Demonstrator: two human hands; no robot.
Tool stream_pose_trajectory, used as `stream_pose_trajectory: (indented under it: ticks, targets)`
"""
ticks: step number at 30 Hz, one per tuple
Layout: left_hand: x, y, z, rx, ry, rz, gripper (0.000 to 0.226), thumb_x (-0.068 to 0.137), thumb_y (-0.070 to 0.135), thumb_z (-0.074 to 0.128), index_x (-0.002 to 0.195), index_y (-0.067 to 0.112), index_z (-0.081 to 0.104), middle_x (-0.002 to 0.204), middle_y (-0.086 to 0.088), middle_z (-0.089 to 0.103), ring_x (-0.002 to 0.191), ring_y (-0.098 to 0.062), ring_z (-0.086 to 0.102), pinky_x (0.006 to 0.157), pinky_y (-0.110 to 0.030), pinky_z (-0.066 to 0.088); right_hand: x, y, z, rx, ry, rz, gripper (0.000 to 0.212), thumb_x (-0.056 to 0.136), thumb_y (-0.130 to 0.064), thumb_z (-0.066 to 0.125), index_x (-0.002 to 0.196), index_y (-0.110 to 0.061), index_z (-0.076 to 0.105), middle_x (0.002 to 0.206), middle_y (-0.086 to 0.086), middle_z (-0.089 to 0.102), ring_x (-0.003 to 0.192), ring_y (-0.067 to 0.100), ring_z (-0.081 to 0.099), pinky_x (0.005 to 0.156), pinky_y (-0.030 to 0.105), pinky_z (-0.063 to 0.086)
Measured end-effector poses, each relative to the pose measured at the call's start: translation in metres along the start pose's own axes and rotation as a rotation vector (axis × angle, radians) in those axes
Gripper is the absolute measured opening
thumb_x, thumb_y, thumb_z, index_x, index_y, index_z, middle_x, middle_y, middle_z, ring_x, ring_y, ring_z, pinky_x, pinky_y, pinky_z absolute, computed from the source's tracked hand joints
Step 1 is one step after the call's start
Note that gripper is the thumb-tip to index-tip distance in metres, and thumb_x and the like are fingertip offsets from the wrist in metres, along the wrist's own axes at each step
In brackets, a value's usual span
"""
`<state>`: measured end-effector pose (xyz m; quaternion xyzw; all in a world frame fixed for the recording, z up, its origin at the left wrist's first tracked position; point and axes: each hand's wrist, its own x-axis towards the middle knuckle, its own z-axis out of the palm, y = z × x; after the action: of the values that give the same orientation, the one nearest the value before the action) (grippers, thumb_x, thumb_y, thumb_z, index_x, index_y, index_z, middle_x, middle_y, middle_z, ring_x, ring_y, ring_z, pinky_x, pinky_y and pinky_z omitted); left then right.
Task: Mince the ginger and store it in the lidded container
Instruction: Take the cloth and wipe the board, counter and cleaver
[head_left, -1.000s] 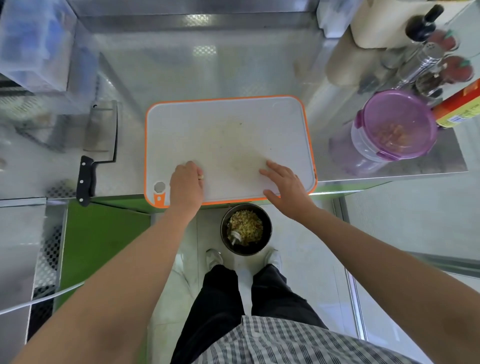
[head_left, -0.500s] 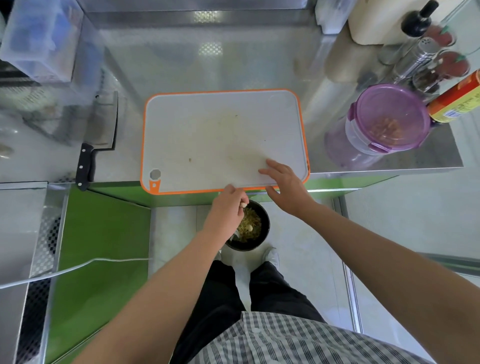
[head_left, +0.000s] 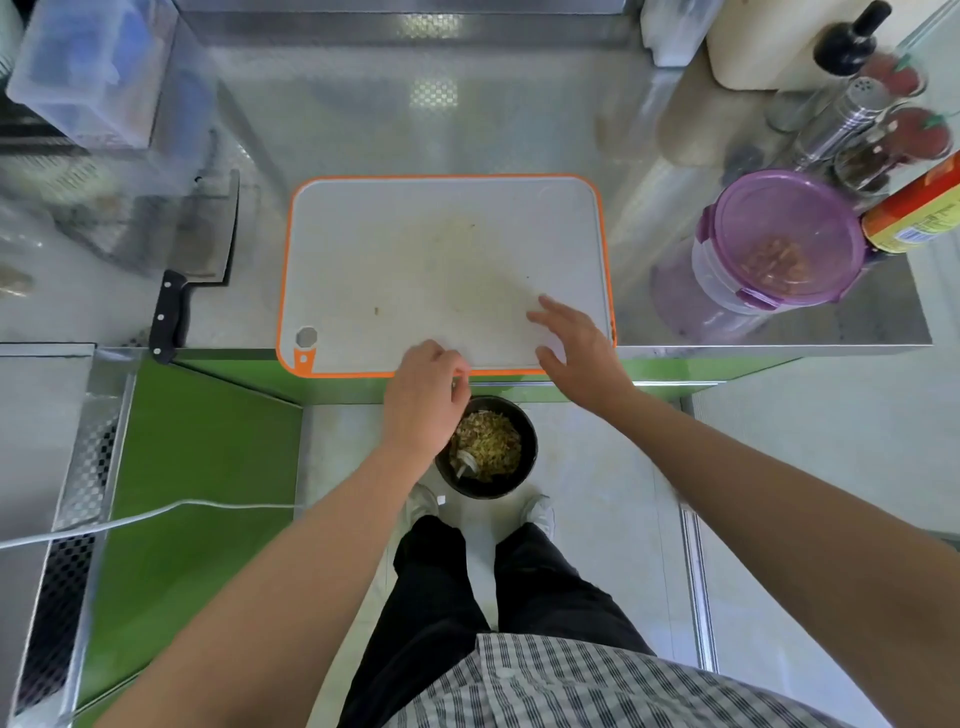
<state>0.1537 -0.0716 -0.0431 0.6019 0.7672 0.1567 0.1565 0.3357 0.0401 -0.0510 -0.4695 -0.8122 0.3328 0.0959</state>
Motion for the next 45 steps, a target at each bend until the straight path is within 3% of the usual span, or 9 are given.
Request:
stream_pose_trajectory:
  ticks: [6,10,13,16,22,25,28,36,45]
  targets:
    - [0.026,-0.04,-0.008,0.136,0.104,-0.187,0.047,0.085,0.006,0.056,0.132,0.006,0.05,0.139,-0.021,0.044,0.129,-0.041,0.04,0.104,-0.047,0.035,0.032,-0.035,0.033,-0.061,-0.238,-0.15,0.061,0.094,-0.018,0.052,0.149,-0.01,0.025,0.158,0.008,0.014,0.147,0.02,0.008,0.12,0.04,0.007]
    - [0.037,-0.064,-0.007,0.099,-0.001,-0.282,0.059,0.091,0.006,0.045,0.147,0.002,0.026,0.156,-0.024,0.015,0.144,-0.04,0.014,0.116,-0.046,0.015,0.015,-0.046,0.046,0.05,-0.308,-0.321,0.031,0.091,-0.009,0.052,0.117,-0.016,0.066,0.132,0.001,0.058,0.13,0.014,0.047,0.112,0.039,0.032]
    - [0.041,-0.069,-0.007,0.051,-0.095,-0.239,0.059,0.095,0.007,0.04,0.149,0.0,0.017,0.158,-0.023,0.006,0.146,-0.037,0.005,0.117,-0.049,0.011,0.032,-0.045,0.037,0.141,-0.118,-0.222,0.037,0.088,-0.011,0.048,0.121,-0.018,0.063,0.132,-0.002,0.058,0.126,0.012,0.049,0.109,0.031,0.036]
    - [0.031,-0.057,-0.008,-0.042,-0.144,-0.054,0.058,0.094,0.002,0.04,0.149,0.004,0.024,0.159,-0.013,0.013,0.146,-0.029,0.013,0.118,-0.047,0.018,0.049,-0.044,0.04,0.055,-0.161,-0.23,0.049,0.086,-0.012,0.046,0.135,-0.011,0.051,0.146,0.006,0.043,0.139,0.018,0.032,0.116,0.026,0.017]
    - [-0.007,-0.036,-0.009,-0.257,-0.138,0.198,0.05,0.086,0.013,0.03,0.128,0.01,0.057,0.131,-0.005,0.057,0.106,-0.021,0.061,0.091,-0.037,0.05,0.033,-0.04,0.03,0.15,-0.012,-0.154,0.033,0.081,-0.007,0.047,0.1,-0.013,0.072,0.105,0.001,0.072,0.101,0.019,0.065,0.093,0.042,0.05]
    - [-0.001,-0.04,-0.007,-0.156,-0.046,0.092,0.053,0.087,0.015,0.028,0.134,0.005,0.051,0.138,-0.013,0.051,0.122,-0.029,0.052,0.106,-0.043,0.041,0.029,-0.034,0.033,0.084,-0.06,-0.187,0.043,0.081,-0.001,0.051,0.121,-0.012,0.063,0.132,0.003,0.058,0.127,0.018,0.05,0.109,0.033,0.036]
    - [-0.004,-0.042,0.0,-0.124,-0.126,0.095,0.048,0.09,0.005,0.039,0.137,0.003,0.047,0.147,-0.014,0.042,0.138,-0.029,0.037,0.112,-0.046,0.034,0.016,-0.034,0.032,0.094,-0.073,-0.236,0.035,0.081,-0.001,0.052,0.108,-0.013,0.071,0.112,0.002,0.069,0.11,0.018,0.061,0.097,0.038,0.048]
    - [-0.035,-0.011,0.007,-0.178,-0.104,0.099,0.041,0.089,0.007,0.045,0.127,0.014,0.059,0.122,-0.005,0.064,0.108,-0.03,0.062,0.091,-0.035,0.05,-0.008,-0.018,0.024,0.084,-0.019,-0.21,0.036,0.08,-0.004,0.049,0.107,-0.014,0.071,0.11,0.0,0.069,0.108,0.018,0.06,0.094,0.036,0.049]
    - [-0.03,0.001,0.008,-0.103,-0.121,0.082,0.049,0.09,0.008,0.049,0.138,0.018,0.048,0.148,0.0,0.042,0.139,-0.019,0.033,0.114,-0.039,0.03,-0.026,-0.008,0.012,0.07,-0.061,-0.153,0.04,0.079,-0.01,0.049,0.114,-0.014,0.068,0.12,0.003,0.066,0.113,0.021,0.057,0.102,0.042,0.043]
